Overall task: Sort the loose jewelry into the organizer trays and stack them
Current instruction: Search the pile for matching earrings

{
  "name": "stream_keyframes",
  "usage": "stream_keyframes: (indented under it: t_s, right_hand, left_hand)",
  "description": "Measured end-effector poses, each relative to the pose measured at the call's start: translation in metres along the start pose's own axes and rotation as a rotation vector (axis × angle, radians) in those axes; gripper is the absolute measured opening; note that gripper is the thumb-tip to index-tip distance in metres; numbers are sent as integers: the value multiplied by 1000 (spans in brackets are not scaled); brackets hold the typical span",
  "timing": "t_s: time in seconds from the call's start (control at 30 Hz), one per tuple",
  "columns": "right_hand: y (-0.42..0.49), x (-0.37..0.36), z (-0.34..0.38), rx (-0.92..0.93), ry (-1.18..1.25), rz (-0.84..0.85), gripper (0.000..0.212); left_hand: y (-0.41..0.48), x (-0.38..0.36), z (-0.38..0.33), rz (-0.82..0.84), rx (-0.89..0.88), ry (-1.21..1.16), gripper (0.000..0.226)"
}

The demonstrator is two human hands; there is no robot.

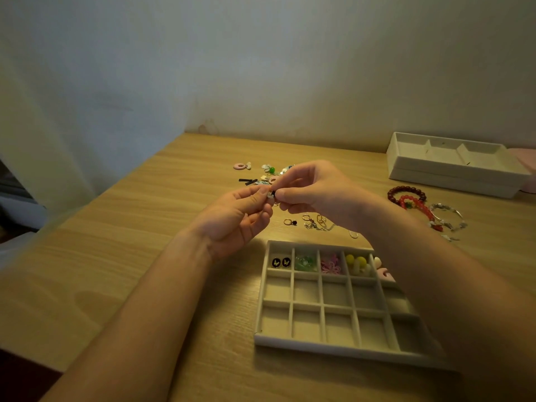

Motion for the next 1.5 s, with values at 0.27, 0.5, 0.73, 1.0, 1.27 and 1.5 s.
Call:
stream_keyframes:
  t_s: [0.27, 0.5, 0.73, 1.0, 1.27, 1.5]
  right_hand:
    - [-2, 0, 3, -4, 14, -22, 10]
    - [2, 22, 1, -32, -43, -190, 10]
    - [3, 72, -25, -198, -127, -384, 13]
    - [7, 80, -37, -263, -419, -273, 13]
    - [20, 61, -36, -239, -586, -103, 17]
    - [46, 46, -43, -236, -744, -92, 21]
  left_hand:
    - [-1, 2, -3, 5, -21, -12, 24]
    - [-1, 18, -23, -156, -186, 256, 16]
    - [8, 32, -23, -380, -220, 1219, 14]
    - [13, 16, -20, -361, -256, 1398, 18]
    - [25, 40, -59, -542, -243, 1315, 10]
    - [57, 35, -55, -558, -217, 1408, 13]
Point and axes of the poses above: each hand's wrist, its own y-axis towards the middle knuckle, its own x-axis out of the back of the hand, z = x × y, the point moved 10 cm from there along y, towards the middle knuckle, and after that the axes turned 6 degrees about y, right-handed, at the moved point
